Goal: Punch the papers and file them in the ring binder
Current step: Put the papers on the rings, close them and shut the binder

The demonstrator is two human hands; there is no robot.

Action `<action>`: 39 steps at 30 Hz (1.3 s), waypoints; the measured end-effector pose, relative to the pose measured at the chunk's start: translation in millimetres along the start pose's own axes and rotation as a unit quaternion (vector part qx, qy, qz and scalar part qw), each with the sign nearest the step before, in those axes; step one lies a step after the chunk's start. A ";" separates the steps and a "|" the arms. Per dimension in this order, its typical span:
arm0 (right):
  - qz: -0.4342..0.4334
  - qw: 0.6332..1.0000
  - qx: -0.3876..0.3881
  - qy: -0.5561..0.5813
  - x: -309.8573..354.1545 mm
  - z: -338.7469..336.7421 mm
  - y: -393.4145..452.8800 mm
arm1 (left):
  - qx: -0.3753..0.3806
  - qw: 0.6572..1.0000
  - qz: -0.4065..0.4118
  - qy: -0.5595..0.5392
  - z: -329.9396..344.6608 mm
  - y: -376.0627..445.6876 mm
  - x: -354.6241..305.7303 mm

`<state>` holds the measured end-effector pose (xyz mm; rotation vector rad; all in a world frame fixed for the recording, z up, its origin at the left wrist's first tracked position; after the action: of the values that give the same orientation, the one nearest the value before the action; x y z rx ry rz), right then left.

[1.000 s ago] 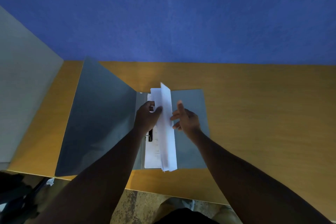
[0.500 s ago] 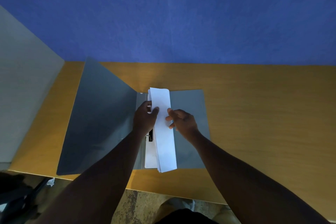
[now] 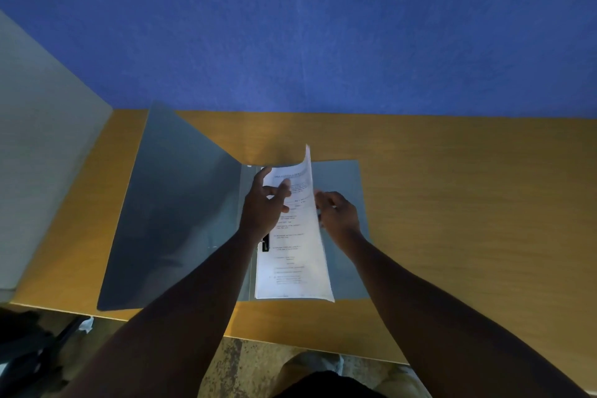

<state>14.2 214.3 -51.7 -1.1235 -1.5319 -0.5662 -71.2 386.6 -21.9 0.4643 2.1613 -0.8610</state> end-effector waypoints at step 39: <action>0.084 0.957 0.032 -0.276 -21.5 -35.9 -7.0 | -0.384 0.850 -0.024 0.359 -161.8 10.3 -159.2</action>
<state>24.3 173.9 -60.1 -1.4204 -1.8834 -0.0810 -44.3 499.2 173.7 0.3303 2.9540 0.2826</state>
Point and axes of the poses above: each hand's wrist, its own y-axis towards the middle knuckle, its own z-axis out of the palm, x = y × z, the point moved 8 cm from there along y, towards the middle knuckle, and after that the axes turned 14 degrees about -z, right-handed, at the moved point
